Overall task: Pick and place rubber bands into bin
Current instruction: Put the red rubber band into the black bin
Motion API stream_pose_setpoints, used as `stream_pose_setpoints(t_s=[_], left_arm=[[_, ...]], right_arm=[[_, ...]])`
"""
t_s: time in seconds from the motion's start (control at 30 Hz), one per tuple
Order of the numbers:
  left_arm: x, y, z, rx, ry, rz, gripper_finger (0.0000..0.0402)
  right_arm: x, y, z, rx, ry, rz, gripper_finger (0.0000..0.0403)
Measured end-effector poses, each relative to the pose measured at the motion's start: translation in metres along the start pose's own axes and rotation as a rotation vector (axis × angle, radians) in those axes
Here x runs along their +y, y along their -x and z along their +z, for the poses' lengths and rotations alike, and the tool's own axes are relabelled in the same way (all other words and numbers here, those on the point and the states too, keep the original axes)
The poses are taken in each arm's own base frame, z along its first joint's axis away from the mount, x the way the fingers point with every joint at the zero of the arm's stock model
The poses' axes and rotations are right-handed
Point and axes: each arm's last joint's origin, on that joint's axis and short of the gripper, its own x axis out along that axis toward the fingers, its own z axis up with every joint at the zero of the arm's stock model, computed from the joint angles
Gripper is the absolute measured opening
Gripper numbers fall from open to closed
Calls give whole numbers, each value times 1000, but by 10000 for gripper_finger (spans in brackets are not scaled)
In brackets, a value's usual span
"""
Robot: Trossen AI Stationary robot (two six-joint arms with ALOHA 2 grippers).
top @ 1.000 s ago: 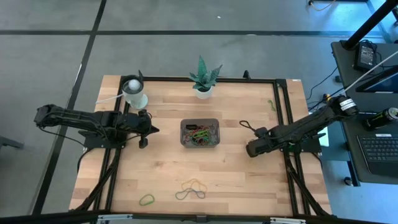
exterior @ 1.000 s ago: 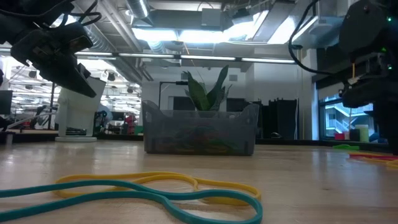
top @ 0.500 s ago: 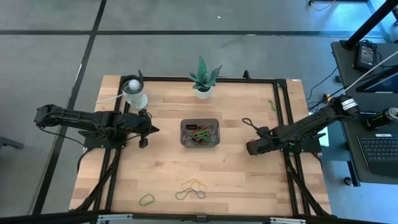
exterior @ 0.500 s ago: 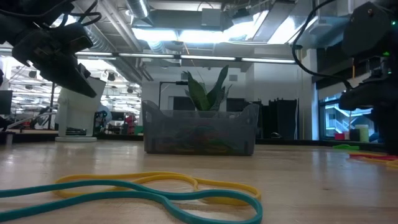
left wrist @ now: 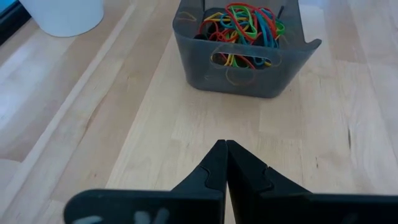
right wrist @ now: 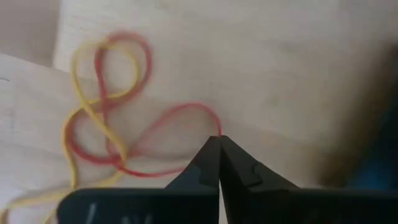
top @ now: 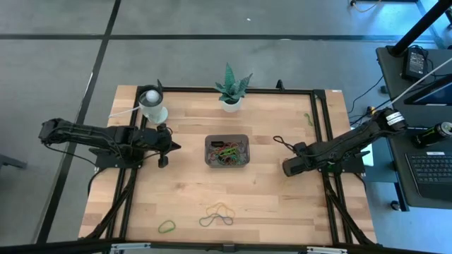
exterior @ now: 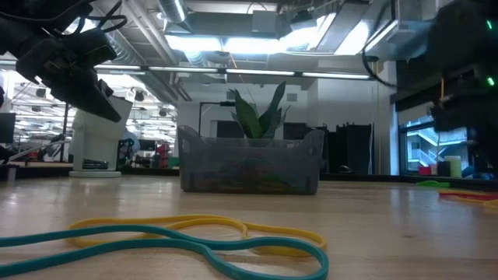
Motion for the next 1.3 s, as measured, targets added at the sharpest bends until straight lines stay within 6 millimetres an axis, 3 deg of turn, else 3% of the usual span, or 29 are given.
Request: stream_pose_setpoints(t_s=[0.27, 0.53, 0.73, 0.87, 1.03, 1.3], left_arm=[[0, 0, 0, 0, -6, 0, 2], [0, 0, 0, -1, -6, 0, 2], [0, 0, 0, -1, -5, 0, 2], [0, 0, 0, -1, -5, 0, 2], [0, 0, 0, -1, -5, 0, 2], [0, 0, 0, -2, -5, 3, 2]], right_arm=[[16, 65, 4, -127, 33, -6, 1], [16, 133, 8, -293, 63, 2, 0], [13, 173, 12, -408, 75, 70, 0], [15, 192, 14, -471, 107, 134, 0], [22, 202, 18, -546, 140, 168, 0], [63, 201, 37, -629, 272, 309, 0]])
